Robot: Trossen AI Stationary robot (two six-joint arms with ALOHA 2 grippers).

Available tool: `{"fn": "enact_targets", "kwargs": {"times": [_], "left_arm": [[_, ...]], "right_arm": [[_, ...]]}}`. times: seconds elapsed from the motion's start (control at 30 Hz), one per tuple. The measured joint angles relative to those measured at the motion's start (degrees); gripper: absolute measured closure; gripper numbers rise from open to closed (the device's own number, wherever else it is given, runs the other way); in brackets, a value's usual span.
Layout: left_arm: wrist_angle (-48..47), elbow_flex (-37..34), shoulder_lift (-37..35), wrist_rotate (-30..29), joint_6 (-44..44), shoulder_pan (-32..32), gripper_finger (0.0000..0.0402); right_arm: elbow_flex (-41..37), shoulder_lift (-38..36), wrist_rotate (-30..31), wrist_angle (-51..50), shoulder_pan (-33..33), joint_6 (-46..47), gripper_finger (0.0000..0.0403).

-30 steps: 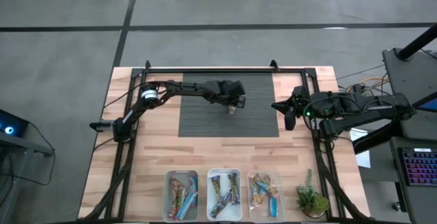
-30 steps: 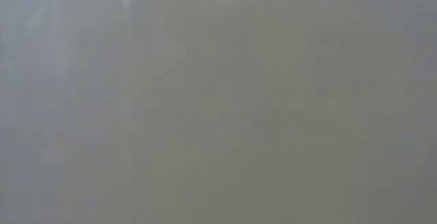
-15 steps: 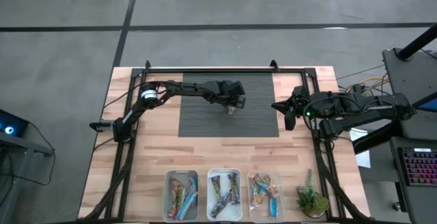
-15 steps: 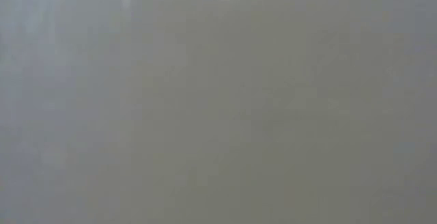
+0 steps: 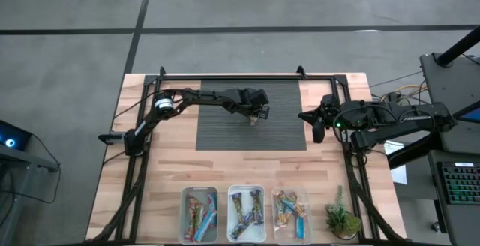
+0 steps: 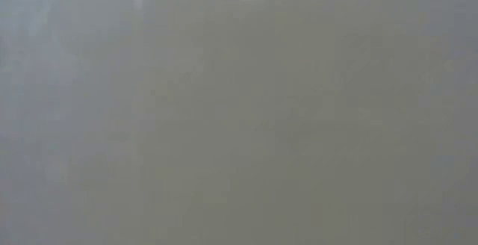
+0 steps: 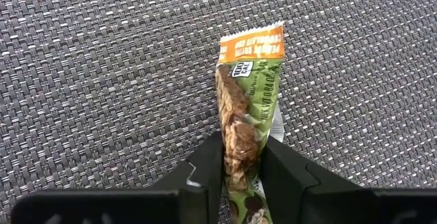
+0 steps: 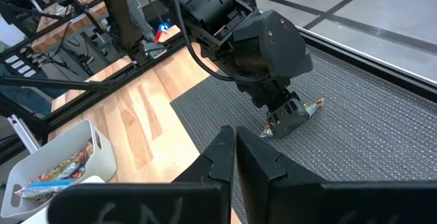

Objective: Pick and place Granola Bars by type
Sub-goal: Put the yellow granola bar into the transparent bin

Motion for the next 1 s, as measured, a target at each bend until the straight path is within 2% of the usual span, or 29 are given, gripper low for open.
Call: {"fn": "enact_targets", "kwargs": {"times": [1.0], "left_arm": [[-0.11,0.9,-0.13,1.17,0.61,-0.07,0.0345]], "right_arm": [[0.0,0.0,0.0,0.0,0.0,0.0,0.0394]]}}
